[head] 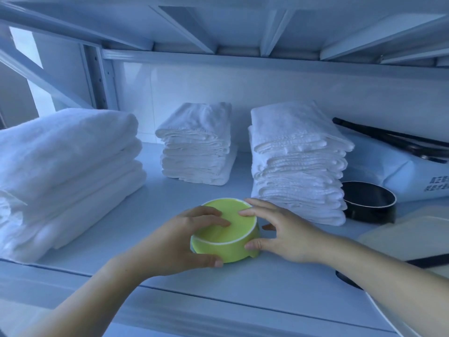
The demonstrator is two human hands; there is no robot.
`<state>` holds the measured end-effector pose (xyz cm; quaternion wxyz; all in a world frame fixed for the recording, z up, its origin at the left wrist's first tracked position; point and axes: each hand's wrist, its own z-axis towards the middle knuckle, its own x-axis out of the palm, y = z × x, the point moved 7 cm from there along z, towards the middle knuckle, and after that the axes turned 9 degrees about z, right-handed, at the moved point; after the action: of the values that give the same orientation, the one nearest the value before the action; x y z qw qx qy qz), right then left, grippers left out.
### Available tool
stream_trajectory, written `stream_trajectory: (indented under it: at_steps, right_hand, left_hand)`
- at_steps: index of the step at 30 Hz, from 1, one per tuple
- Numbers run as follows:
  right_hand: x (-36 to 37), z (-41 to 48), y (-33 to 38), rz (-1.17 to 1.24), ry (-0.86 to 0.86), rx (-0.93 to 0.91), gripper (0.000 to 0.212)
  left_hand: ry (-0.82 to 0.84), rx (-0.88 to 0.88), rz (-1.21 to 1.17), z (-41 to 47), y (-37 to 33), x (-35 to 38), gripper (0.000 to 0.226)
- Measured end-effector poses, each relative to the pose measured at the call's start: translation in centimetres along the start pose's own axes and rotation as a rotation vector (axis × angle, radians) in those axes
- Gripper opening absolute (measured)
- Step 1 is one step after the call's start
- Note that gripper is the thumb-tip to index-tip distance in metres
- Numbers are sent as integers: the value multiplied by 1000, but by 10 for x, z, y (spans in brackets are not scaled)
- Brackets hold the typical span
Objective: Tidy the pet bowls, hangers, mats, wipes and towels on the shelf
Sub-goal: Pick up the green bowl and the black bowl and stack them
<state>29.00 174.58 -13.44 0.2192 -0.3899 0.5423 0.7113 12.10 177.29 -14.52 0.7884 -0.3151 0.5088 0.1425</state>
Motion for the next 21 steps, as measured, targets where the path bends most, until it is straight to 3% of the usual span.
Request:
stream_trajectory:
  at_steps: [8,15,21]
  right_hand:
    - [-4,6,-2,45,-81,39,59]
    - [-11,16,-6,150,-143,89,52]
    - [-23,15,-2,215,-167,71,59]
  left_hand:
    - [-108,32,-54,6,-4,-17,43]
    - [-193,35,3,13,-1,-27,50]
    - [-285,7,-76,19,-3,-49,45]
